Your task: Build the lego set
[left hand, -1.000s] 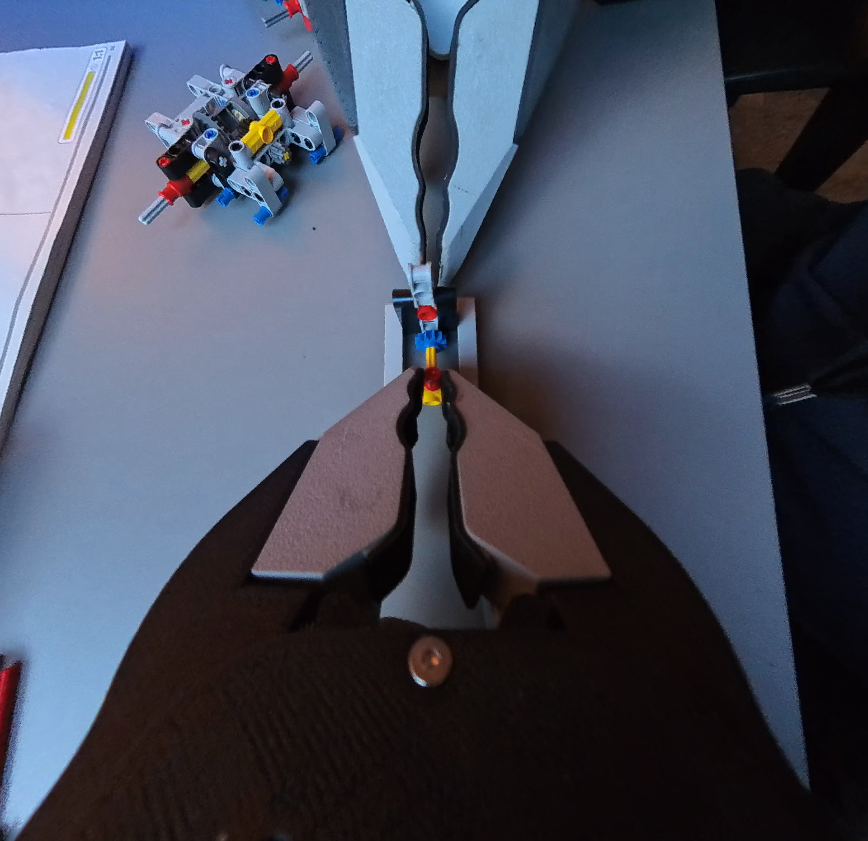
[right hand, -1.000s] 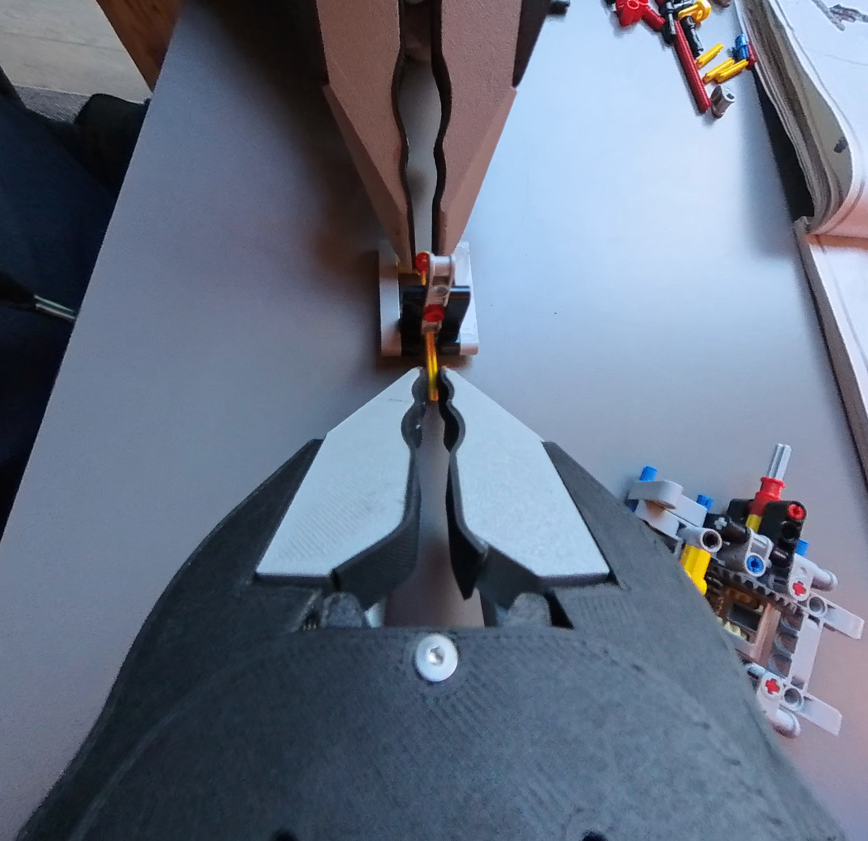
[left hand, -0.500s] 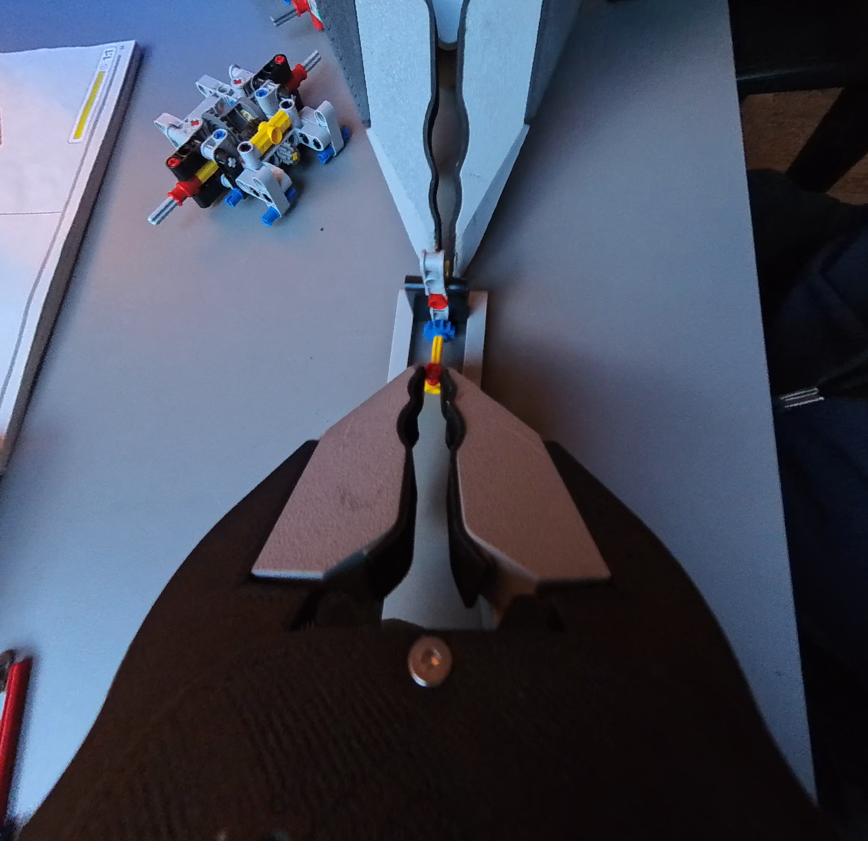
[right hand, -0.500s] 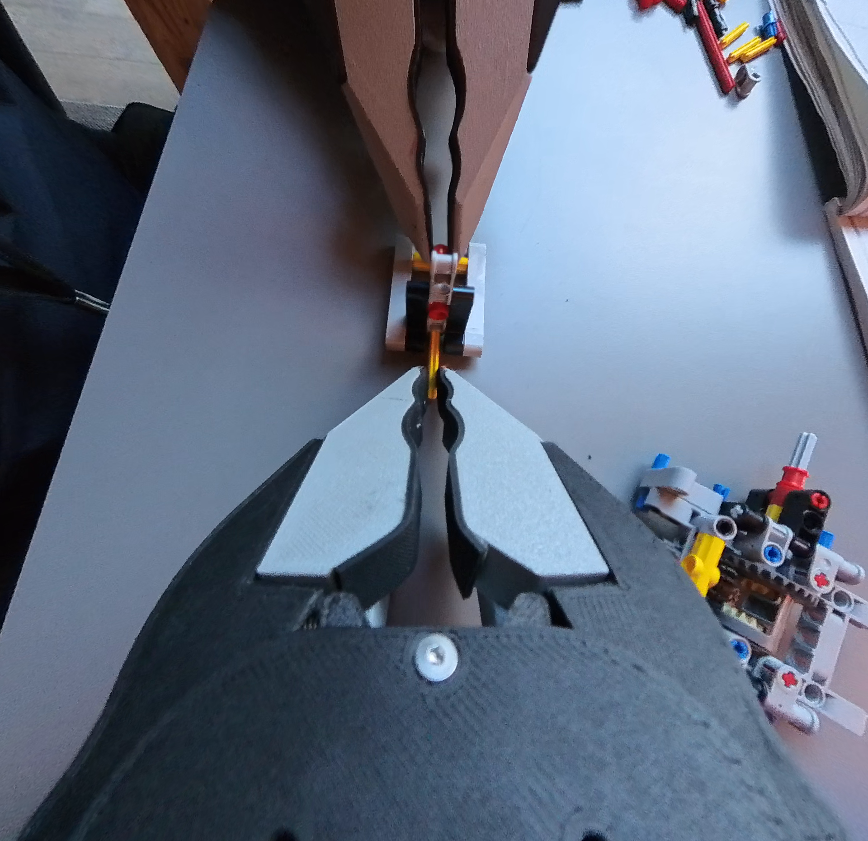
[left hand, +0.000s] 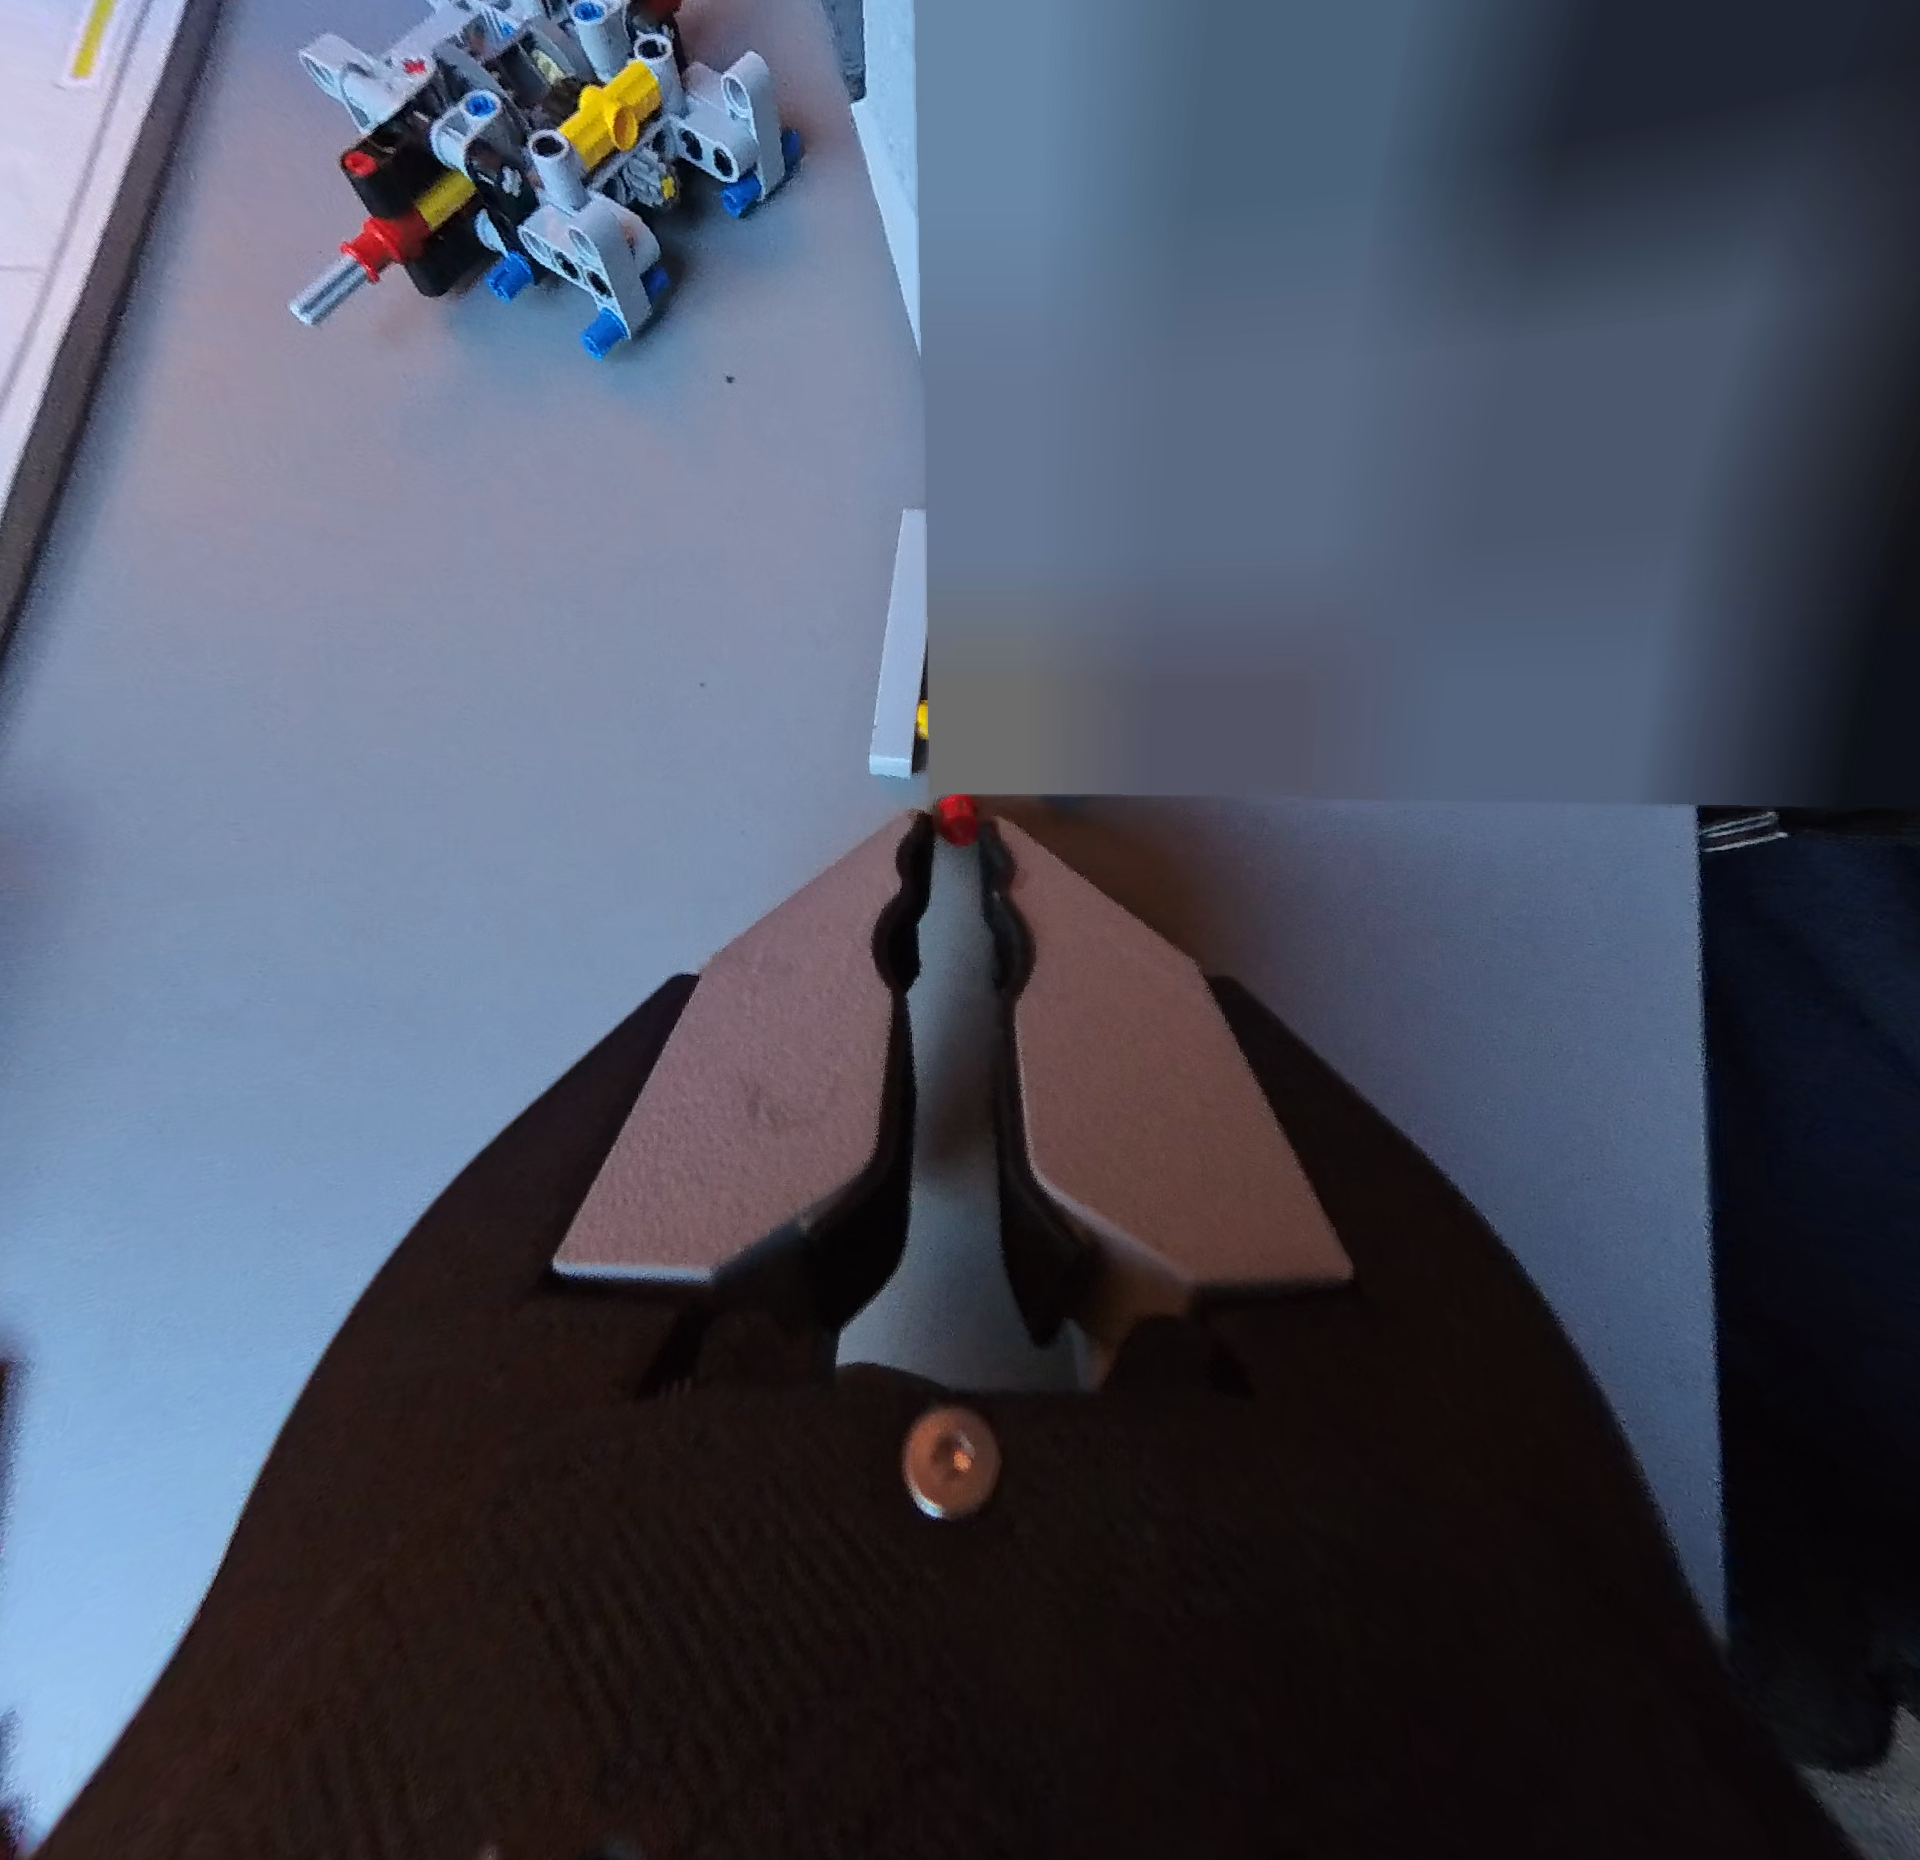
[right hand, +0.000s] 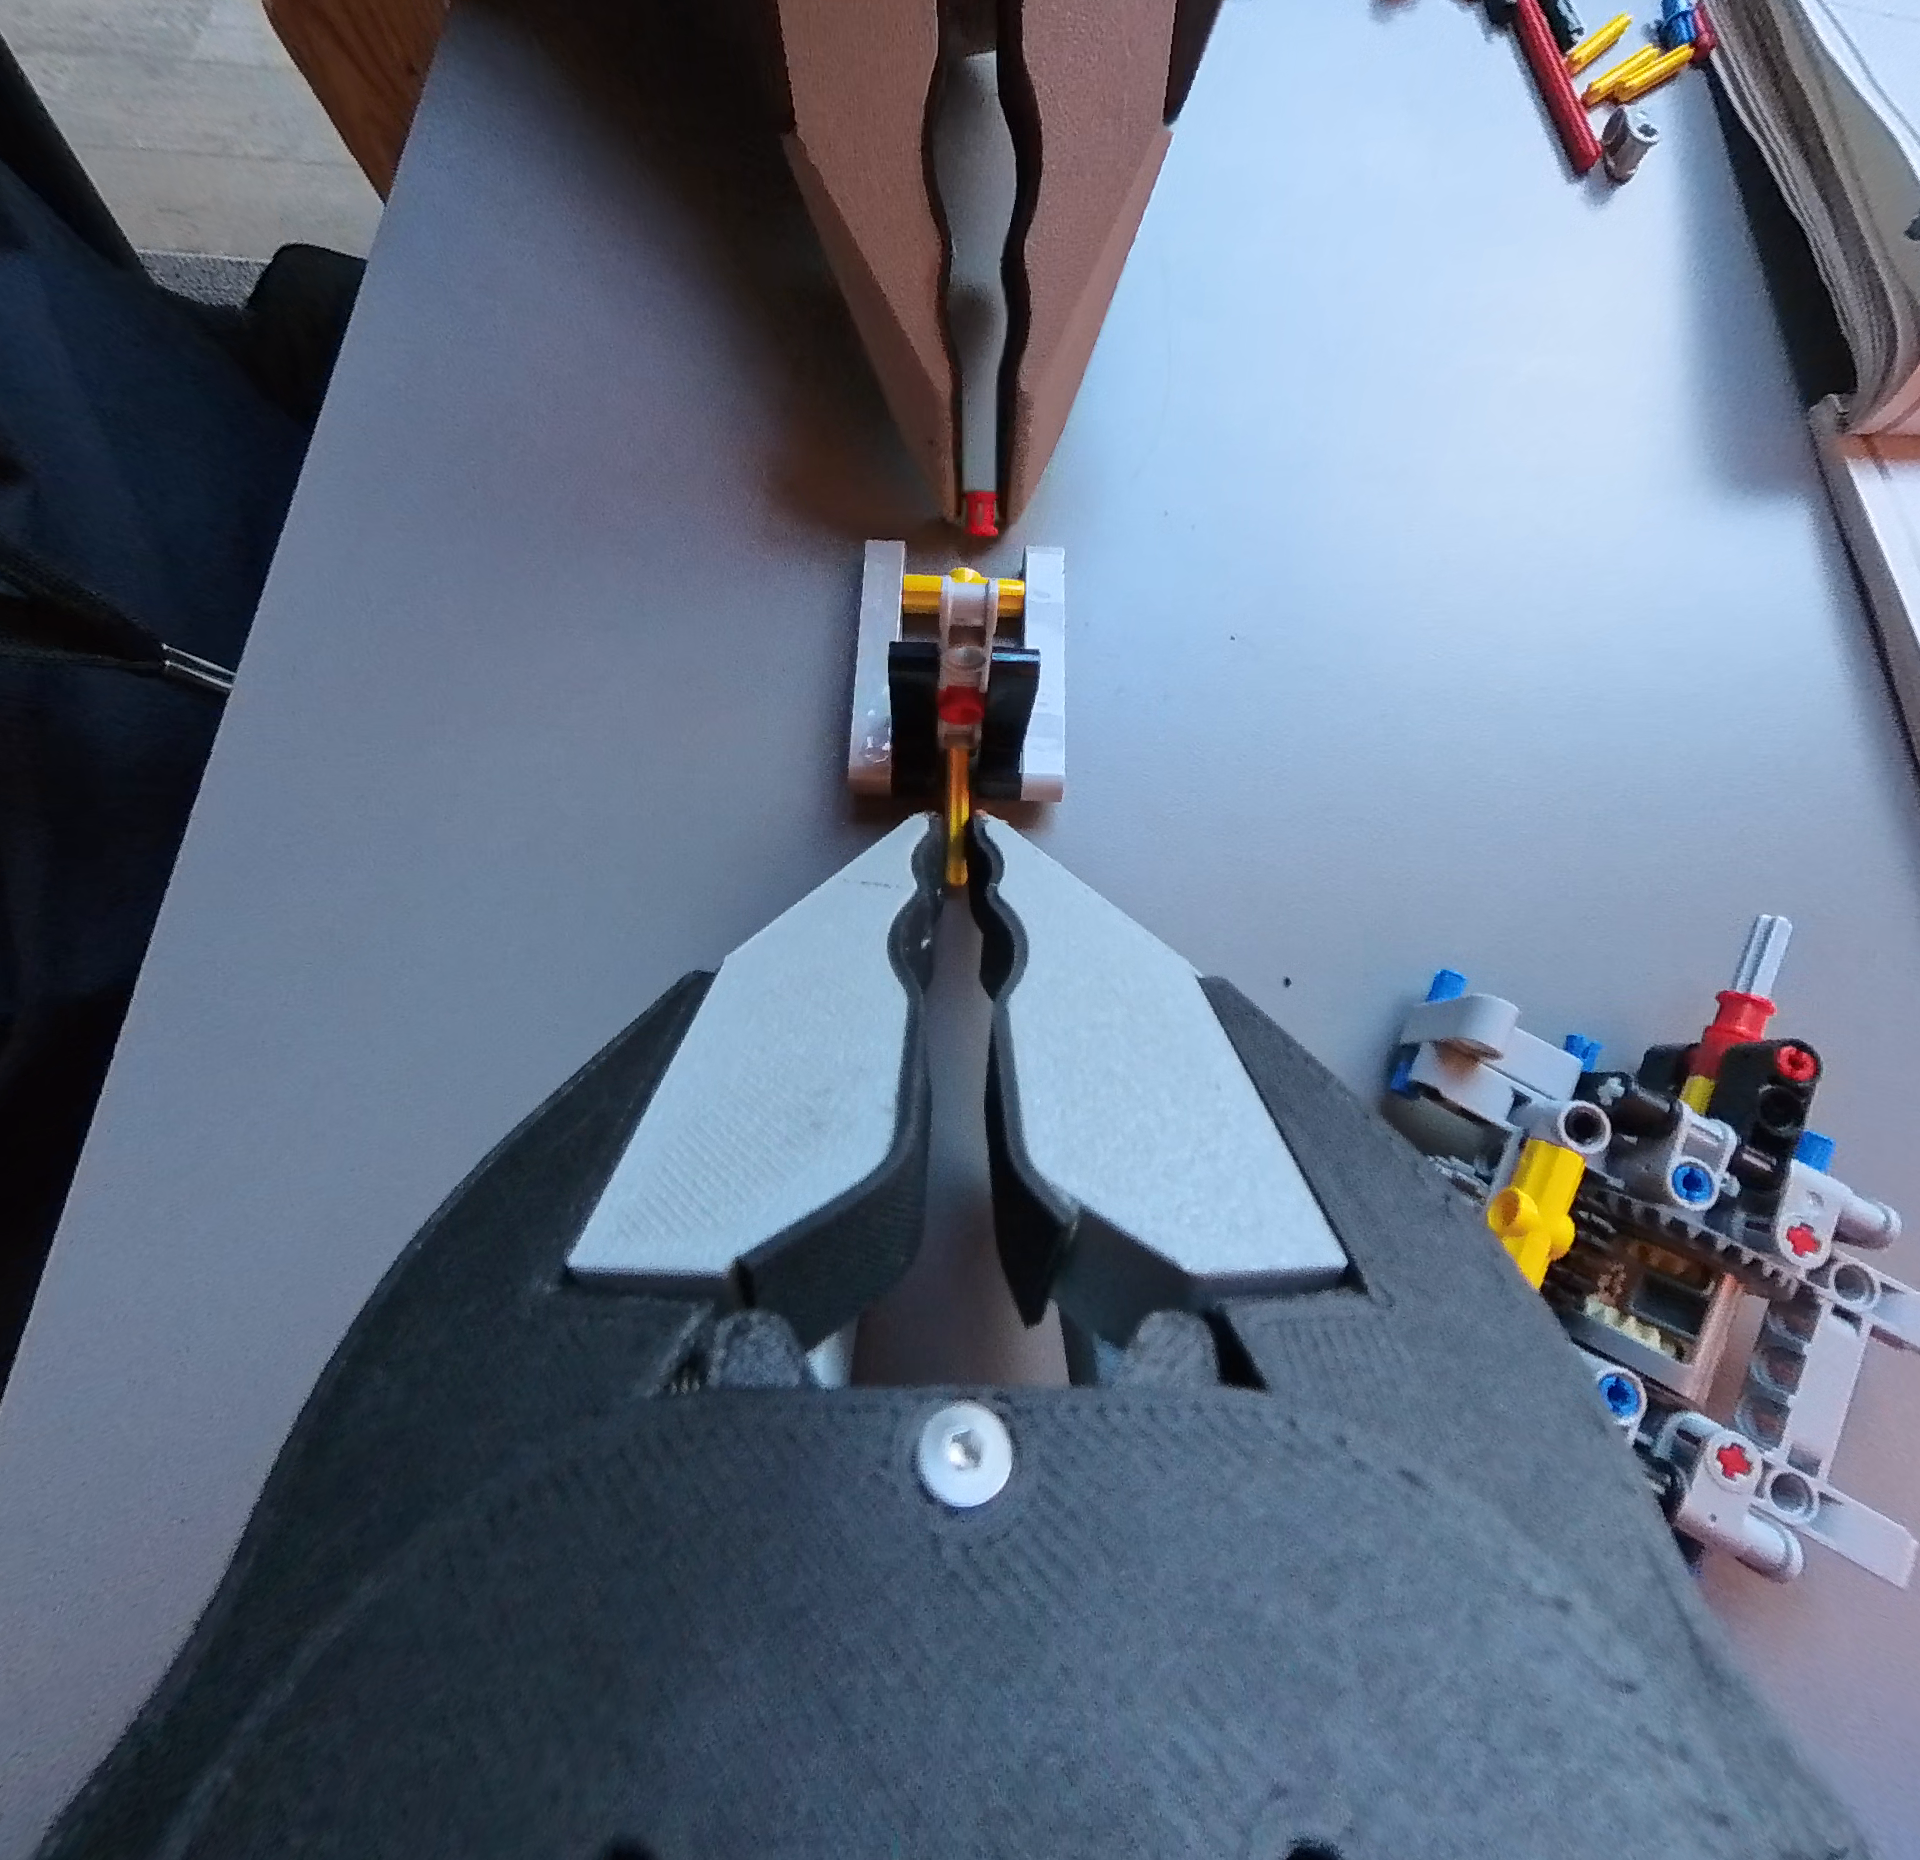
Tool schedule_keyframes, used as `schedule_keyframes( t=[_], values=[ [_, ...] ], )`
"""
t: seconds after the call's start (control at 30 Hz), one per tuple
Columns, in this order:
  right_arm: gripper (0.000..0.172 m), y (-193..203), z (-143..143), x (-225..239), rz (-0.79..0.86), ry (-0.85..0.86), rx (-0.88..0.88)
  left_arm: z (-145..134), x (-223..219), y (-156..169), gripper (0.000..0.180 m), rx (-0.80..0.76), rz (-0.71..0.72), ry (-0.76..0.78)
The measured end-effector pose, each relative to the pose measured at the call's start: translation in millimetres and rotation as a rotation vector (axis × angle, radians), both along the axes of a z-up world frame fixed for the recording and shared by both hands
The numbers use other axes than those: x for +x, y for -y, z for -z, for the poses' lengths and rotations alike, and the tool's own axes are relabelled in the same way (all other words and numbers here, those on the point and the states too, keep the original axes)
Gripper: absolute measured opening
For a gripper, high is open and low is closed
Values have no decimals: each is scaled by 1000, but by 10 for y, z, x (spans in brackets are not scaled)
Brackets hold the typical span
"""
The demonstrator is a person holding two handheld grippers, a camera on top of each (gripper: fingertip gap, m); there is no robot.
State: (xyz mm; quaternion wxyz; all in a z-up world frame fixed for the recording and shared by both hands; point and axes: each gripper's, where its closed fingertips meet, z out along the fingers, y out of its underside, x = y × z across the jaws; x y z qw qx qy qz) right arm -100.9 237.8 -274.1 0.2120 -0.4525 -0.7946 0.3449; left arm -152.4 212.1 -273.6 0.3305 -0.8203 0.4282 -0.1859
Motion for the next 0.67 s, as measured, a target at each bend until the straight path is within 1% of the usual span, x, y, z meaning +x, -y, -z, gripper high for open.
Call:
schedule_keyframes(
  t=[0.07,0.13,0.33,0.4,0.47,0.53,0.6,0.67],
  values=[
    [0,1,0,1,0,-2,3,-7,16,21,14,-31,6,33],
    [0,0,1,1,0,-3,6,-9,0,16,15,-35,-1,41],
    [0,0,1,0,0,-3,6,-22,-79,-17,35,-35,-29,4],
    [0,0,0,1,0,-3,6,-78,-28,-25,37,-34,-32,47],
    [0,2,0,-1,-2,-3,6,-113,76,-15,45,-54,-23,87],
    [0,3,-1,-1,-2,-4,6,-82,135,-34,54,-58,-21,66],
    [0,3,-1,-2,-2,-5,8,-28,155,-69,54,-48,-17,27],
    [0,3,0,-3,-2,-7,10,-5,176,-92,49,-30,-6,9]
  ],
)
